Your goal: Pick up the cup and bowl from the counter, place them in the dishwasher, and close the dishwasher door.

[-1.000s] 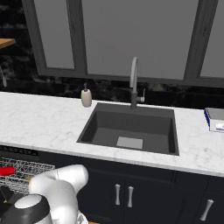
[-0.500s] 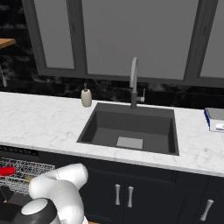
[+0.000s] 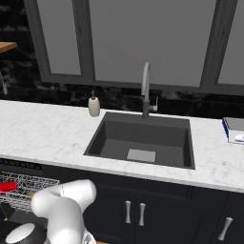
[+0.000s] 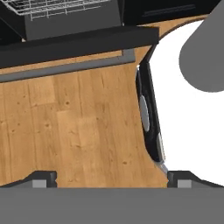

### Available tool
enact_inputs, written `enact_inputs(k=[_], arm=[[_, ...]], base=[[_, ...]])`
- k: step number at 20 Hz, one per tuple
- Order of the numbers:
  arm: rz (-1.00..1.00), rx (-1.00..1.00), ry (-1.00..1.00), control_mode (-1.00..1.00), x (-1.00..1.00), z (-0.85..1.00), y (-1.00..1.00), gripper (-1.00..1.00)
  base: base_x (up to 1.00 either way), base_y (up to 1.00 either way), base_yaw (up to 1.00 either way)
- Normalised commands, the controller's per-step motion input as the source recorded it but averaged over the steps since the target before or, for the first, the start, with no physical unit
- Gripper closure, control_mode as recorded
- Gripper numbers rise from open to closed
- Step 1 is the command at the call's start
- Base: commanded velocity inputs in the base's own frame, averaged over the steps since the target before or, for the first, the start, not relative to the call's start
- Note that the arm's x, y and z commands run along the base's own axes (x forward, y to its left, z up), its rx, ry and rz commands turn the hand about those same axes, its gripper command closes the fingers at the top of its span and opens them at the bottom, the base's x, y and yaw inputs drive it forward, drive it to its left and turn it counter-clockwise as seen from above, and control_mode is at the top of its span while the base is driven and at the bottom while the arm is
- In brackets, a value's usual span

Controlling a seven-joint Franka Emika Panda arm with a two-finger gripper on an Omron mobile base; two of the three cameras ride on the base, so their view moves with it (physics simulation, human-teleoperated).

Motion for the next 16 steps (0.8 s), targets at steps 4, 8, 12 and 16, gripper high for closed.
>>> enact_inputs(k=[4,8,12,16], arm=[[0.00,-0.11,-0.15,-1.00,-0.51,-0.27,0.37,-1.00],[0.00,-0.12,-0.24,-1.00,-0.61,-0.32,0.33,-1.00],[0.00,-0.13,-0.26,-1.00,-0.51,-0.38,0.33,-1.00],[0.00,-0.09,-0.30,-1.00,-0.05,-0.49,0.10,-1.00]], base=[[0.00,0.00,0.00],[0.00,0.00,0.00],[0.00,0.00,0.00],[0.00,0.00,0.00]])
